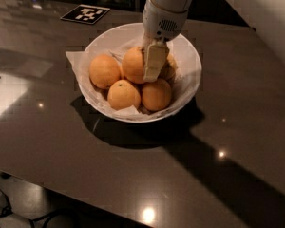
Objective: Pick orange from white bowl
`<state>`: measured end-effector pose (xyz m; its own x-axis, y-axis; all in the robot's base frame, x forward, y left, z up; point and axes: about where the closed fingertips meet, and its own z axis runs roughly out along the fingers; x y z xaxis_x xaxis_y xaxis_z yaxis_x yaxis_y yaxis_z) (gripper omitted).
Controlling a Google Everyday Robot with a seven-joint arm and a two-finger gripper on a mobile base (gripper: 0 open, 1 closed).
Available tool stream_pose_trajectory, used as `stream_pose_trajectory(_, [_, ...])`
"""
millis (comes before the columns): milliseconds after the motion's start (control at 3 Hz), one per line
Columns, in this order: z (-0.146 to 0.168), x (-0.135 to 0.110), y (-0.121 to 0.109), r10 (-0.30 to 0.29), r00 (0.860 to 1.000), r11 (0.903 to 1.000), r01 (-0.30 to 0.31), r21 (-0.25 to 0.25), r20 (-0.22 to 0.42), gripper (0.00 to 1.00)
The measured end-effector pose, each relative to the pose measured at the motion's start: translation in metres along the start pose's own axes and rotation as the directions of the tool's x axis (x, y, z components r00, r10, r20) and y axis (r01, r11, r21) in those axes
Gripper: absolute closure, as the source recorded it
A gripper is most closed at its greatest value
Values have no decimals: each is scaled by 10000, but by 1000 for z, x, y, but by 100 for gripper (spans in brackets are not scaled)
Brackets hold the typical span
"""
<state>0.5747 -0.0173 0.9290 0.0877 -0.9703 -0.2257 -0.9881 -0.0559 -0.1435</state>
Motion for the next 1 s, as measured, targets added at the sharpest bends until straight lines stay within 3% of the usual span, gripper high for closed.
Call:
stream_pose_trajectory(333, [-14,-3,7,-166,9986,9995,151,294,493,100])
stream_pose_trajectory(1000, [-69,-8,45,-950,9747,9879,672,1398,2025,100])
